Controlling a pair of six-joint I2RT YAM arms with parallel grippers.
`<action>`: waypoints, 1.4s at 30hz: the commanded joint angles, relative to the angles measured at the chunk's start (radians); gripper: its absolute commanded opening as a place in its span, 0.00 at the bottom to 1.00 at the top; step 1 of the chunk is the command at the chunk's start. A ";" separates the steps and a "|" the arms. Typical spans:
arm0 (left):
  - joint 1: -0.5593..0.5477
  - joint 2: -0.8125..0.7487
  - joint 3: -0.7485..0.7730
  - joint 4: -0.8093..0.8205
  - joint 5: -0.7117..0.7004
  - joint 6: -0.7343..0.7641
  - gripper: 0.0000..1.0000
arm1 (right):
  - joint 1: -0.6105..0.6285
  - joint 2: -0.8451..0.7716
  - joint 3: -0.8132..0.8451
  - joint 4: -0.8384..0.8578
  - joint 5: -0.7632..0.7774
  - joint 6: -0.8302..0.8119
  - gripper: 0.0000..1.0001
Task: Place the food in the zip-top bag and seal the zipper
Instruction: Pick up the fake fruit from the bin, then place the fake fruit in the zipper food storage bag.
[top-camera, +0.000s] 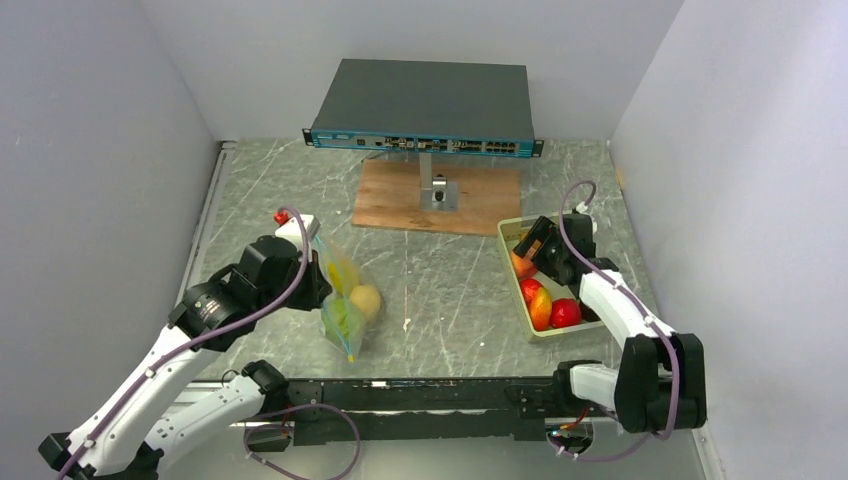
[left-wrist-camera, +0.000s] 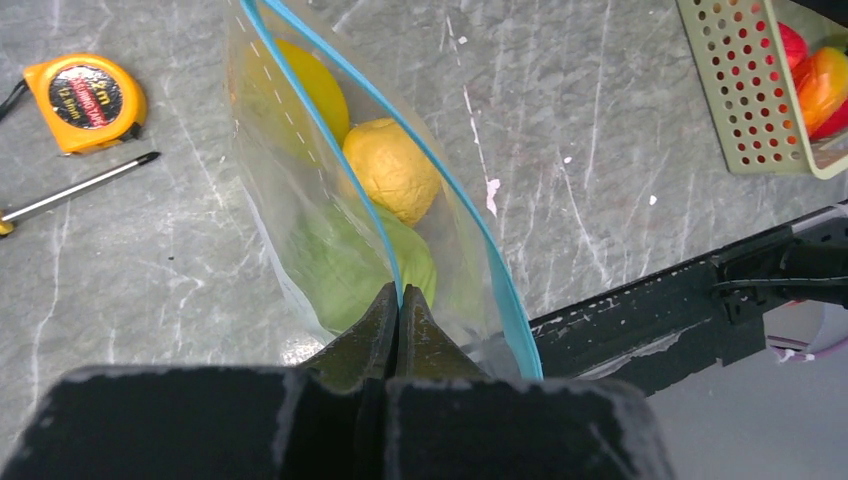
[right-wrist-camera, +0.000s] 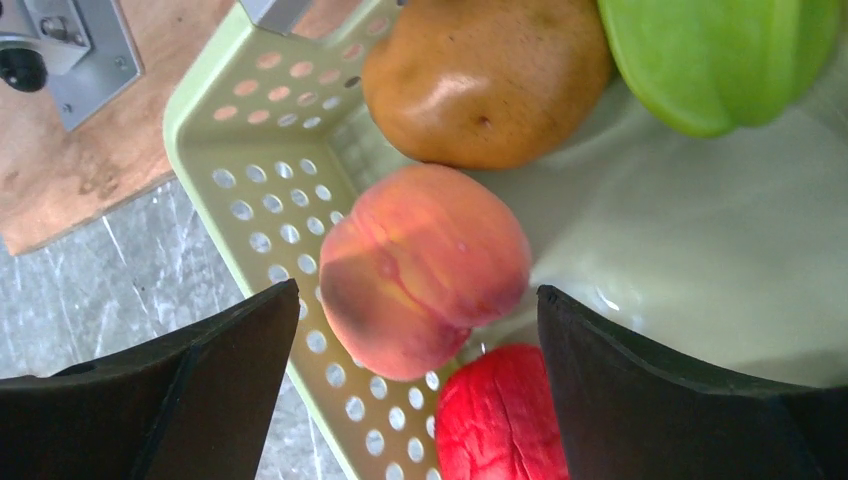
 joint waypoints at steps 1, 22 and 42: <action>0.002 0.000 0.007 0.058 0.046 -0.025 0.00 | -0.010 0.043 -0.029 0.173 -0.063 0.032 0.90; 0.003 0.048 0.050 0.032 0.041 -0.071 0.00 | -0.028 -0.154 -0.039 0.087 -0.018 -0.012 0.01; 0.003 0.058 0.068 -0.023 -0.024 -0.114 0.00 | 0.473 -0.217 0.099 0.220 -0.160 -0.140 0.00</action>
